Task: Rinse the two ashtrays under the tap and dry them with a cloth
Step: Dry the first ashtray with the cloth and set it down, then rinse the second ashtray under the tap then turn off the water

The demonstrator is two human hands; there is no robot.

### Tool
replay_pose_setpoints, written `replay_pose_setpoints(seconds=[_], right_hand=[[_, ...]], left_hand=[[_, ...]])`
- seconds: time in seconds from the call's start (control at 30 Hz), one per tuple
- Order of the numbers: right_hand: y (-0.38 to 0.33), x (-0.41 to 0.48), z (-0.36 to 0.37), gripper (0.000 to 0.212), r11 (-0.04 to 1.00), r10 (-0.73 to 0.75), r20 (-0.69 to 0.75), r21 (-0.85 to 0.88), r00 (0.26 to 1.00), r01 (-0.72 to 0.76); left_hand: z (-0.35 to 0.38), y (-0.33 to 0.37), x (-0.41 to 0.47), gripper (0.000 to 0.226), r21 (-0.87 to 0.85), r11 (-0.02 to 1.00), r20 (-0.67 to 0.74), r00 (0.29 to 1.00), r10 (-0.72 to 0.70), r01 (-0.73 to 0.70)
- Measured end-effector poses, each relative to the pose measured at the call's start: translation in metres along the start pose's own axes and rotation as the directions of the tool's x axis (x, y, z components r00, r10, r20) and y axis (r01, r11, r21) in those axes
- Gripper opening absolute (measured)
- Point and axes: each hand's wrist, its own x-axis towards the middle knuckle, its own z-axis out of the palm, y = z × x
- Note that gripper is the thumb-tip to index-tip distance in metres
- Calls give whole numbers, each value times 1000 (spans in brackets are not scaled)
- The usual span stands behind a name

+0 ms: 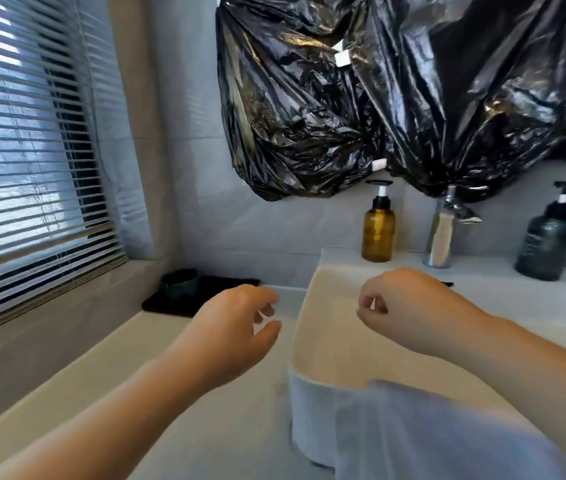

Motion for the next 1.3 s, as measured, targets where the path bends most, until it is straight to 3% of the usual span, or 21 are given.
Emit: replay_pose_setpoints(seconds=[0.3, 0.63, 0.87, 1.1, 1.3], right_hand=[[99, -202, -48, 14, 943, 327, -20, 80, 945, -324], [186, -348, -42, 24, 850, 521, -40, 120, 853, -513], [243, -390, -23, 11, 787, 610, -62, 169, 790, -594], [299, -391, -3, 45, 766, 641, -129, 53, 756, -641], [329, -383, 18, 40, 713, 682, -126, -105, 721, -693]], left_hand=[[16, 157, -72, 25, -169, 964, 91, 970, 223, -206], [73, 277, -136, 24, -308, 910, 185, 921, 343, -277], [96, 317, -154, 21, -318, 910, 290, 887, 360, -266], [109, 334, -147, 19, -317, 911, 307, 881, 361, -262], [119, 337, -133, 19, -327, 914, 323, 881, 346, -239]])
